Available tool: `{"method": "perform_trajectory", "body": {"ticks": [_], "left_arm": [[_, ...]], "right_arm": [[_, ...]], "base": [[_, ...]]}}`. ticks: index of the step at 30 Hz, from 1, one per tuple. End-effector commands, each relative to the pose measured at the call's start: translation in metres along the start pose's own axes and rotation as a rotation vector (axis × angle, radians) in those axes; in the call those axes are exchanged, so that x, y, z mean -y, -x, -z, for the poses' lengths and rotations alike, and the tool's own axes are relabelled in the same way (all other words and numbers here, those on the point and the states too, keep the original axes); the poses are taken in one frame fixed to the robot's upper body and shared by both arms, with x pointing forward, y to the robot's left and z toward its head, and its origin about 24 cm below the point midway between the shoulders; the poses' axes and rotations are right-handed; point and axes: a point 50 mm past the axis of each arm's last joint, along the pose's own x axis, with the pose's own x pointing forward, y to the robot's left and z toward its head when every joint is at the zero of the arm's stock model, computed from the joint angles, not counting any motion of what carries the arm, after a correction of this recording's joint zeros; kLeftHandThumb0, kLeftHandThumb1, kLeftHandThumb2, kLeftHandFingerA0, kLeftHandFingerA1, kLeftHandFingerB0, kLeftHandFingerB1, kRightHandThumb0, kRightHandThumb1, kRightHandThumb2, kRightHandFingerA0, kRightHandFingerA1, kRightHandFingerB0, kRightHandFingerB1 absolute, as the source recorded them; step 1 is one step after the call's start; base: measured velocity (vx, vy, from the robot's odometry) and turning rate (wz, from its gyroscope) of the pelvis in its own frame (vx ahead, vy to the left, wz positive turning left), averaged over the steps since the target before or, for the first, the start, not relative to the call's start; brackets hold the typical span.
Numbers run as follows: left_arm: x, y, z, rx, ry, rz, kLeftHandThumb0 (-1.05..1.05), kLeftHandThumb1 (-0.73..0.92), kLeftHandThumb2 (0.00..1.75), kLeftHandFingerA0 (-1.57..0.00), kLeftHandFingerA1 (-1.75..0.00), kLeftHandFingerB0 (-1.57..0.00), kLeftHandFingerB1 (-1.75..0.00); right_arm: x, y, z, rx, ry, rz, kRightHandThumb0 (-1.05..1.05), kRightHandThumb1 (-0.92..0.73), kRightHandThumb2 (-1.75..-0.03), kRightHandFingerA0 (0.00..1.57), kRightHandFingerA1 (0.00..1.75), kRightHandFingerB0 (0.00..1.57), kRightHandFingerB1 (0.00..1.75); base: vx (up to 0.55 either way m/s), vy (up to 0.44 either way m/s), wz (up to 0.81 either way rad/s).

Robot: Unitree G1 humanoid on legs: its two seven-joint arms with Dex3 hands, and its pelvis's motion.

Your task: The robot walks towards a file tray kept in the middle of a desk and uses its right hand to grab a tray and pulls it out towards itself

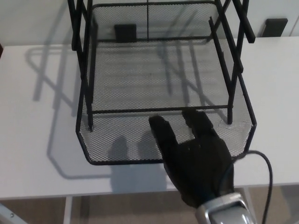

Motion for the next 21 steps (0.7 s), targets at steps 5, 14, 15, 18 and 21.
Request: {"method": "perform_trajectory", "body": {"ticks": [5,14,15,18,21], "left_arm": [[-0.005,0.001,-0.002,0.032,-0.065,-0.004,-0.64,0.46,0.56,-0.79,-0.75,-0.48,-0.65],[-0.004,0.001,-0.002,0.023,-0.073,-0.003,-0.63,0.45,0.55,-0.79,-0.74,-0.48,-0.64],[-0.004,0.001,-0.002,0.018,-0.078,-0.003,-0.63,0.45,0.55,-0.79,-0.74,-0.48,-0.64],[-0.005,0.001,-0.002,0.031,-0.062,0.000,-0.64,0.46,0.57,-0.80,-0.75,-0.48,-0.65],[-0.005,0.002,-0.001,0.027,-0.060,-0.006,-0.65,0.31,0.82,-0.74,-0.75,-0.47,-0.68]], "right_arm": [[-0.001,0.042,-0.031,0.112,-0.169,-0.069,-0.30,-0.10,-0.75,0.03,0.53,0.00,0.48],[-0.009,0.068,-0.036,0.128,-0.212,-0.110,-0.31,-0.10,-0.76,0.03,0.53,0.00,0.49],[-0.011,0.069,-0.035,0.125,-0.210,-0.117,-0.31,-0.10,-0.76,0.03,0.53,0.00,0.49],[-0.020,0.076,-0.034,0.113,-0.242,-0.154,-0.30,-0.11,-0.75,0.03,0.53,0.00,0.48],[-0.033,0.083,-0.034,0.102,-0.234,-0.191,-0.30,-0.10,-0.75,0.03,0.53,0.00,0.48]], "base": [[0.00,0.000,0.00],[0.00,0.000,0.00],[0.00,0.000,0.00],[0.00,0.000,0.00],[0.00,0.000,0.00]]}}
